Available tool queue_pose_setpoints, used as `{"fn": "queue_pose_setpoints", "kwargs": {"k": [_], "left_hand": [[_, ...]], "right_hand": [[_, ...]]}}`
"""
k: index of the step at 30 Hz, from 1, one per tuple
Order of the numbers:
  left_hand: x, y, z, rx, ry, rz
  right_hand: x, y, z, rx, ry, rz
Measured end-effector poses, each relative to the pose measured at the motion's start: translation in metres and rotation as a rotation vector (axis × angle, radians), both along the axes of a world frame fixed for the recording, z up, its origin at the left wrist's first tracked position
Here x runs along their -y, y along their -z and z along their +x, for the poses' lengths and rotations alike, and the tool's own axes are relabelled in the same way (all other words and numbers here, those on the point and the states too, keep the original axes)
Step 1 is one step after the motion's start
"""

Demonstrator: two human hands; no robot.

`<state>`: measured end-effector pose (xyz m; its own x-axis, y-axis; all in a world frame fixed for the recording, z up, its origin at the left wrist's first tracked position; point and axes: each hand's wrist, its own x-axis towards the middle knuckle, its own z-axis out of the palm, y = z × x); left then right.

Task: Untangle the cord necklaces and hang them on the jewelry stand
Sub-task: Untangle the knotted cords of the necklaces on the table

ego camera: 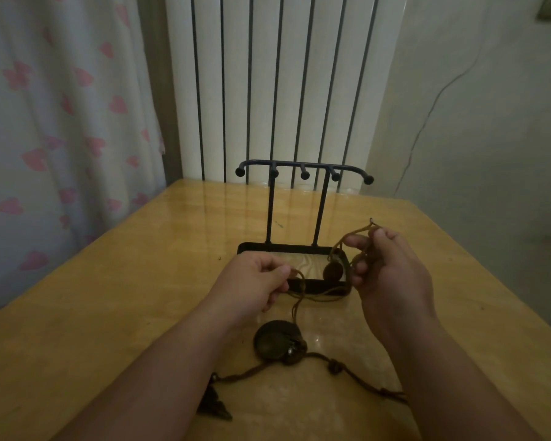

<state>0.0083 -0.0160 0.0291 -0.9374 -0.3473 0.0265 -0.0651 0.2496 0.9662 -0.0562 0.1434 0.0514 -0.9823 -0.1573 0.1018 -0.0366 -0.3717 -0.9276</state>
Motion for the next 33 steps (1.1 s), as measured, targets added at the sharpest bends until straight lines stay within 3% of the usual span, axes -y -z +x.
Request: {"fn": "queue_pose_setpoints", "kwargs": {"k": [14, 18, 20, 23, 26, 30, 33], "left_hand": [[0.0, -0.005, 0.007, -0.166, 0.077, -0.009], [-0.001, -0.003, 0.005, -0.181, 0.076, -0.017], [0.0, -0.002, 0.004, -0.208, 0.045, 0.014], [0.002, -0.001, 0.002, -0.246, 0.007, 0.04], [0.002, -0.001, 0.001, -0.259, -0.004, 0.042], [0.0, -0.001, 0.0, -0.271, -0.035, 0.026], [0.001, 0.0, -0.001, -0.297, -0.076, 0.031]], "right_hand": [[0.002, 0.005, -0.003, -0.075, 0.117, 0.253], [-0.001, 0.005, -0.002, -0.148, -0.047, 0.315], [-0.001, 0.008, -0.005, -0.198, -0.122, 0.512], [0.0, 0.018, -0.013, -0.352, 0.058, 0.944], [0.0, 0.013, -0.011, -0.32, 0.059, 0.828], [0.004, 0.007, 0.001, -0.233, -0.09, 0.654], [0.008, 0.005, 0.008, -0.155, -0.224, 0.631]]}}
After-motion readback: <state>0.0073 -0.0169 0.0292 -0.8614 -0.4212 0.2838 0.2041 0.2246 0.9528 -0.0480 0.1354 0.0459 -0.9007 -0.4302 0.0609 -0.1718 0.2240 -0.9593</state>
